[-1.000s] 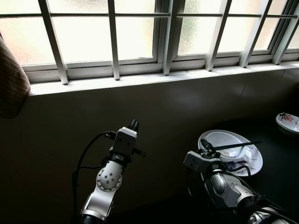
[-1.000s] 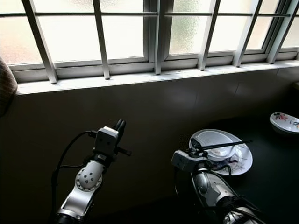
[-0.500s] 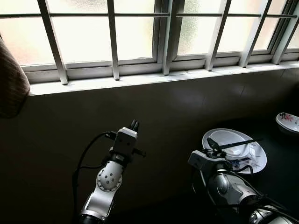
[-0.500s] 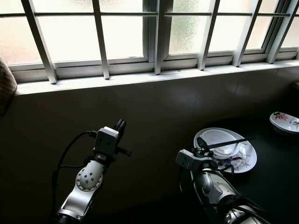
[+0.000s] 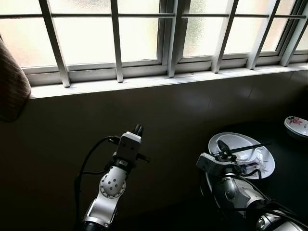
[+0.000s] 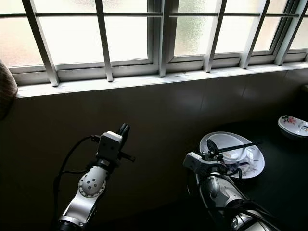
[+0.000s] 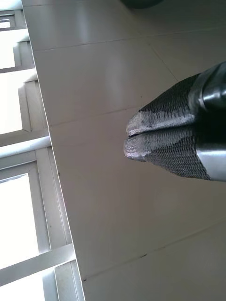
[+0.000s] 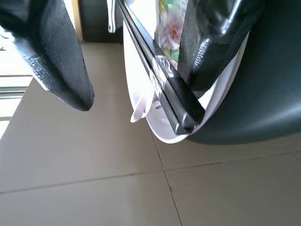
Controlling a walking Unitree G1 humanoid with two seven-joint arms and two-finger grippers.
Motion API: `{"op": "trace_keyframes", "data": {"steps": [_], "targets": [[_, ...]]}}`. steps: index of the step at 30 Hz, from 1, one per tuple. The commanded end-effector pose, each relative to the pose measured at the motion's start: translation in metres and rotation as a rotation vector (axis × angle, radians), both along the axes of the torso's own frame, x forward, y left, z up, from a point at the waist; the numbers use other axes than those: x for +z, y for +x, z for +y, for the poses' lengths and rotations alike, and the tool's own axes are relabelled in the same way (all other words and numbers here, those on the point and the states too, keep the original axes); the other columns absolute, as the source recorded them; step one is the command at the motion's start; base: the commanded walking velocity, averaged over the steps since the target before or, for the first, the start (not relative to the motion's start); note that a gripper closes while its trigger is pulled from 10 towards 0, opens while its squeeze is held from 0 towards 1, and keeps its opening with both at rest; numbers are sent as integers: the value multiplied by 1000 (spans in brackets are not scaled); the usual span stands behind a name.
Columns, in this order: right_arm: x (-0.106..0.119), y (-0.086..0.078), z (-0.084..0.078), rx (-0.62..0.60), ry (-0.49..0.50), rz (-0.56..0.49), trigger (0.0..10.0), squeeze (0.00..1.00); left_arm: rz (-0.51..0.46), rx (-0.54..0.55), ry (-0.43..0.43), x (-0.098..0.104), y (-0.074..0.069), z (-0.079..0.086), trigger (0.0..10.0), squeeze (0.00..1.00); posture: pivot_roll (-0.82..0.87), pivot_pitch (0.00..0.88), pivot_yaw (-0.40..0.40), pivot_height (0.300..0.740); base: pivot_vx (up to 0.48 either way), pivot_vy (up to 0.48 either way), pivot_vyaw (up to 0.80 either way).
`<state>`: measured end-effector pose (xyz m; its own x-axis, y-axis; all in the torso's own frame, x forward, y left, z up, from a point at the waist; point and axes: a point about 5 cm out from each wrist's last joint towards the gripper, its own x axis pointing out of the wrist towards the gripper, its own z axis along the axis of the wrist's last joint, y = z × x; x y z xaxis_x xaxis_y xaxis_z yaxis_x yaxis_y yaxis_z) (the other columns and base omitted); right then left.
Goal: Kitchen organization
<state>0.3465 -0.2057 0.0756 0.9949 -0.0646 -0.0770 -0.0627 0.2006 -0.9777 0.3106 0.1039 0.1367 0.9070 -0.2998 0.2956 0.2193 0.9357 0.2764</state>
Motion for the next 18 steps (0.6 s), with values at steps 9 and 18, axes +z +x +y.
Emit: {"op": "trace_keyframes", "data": {"steps": [9, 18], "targets": [[3, 1, -10, -32, -7, -3, 8902, 0, 1, -15, 8, -1, 0, -3, 10000, 0, 40, 0, -13, 740, 0, 0, 0], [4, 2, -6, 2, -8, -11, 2314, 0, 3, -14, 10, -2, 0, -3, 10000, 0, 45, 0, -16, 740, 0, 0, 0]]}}
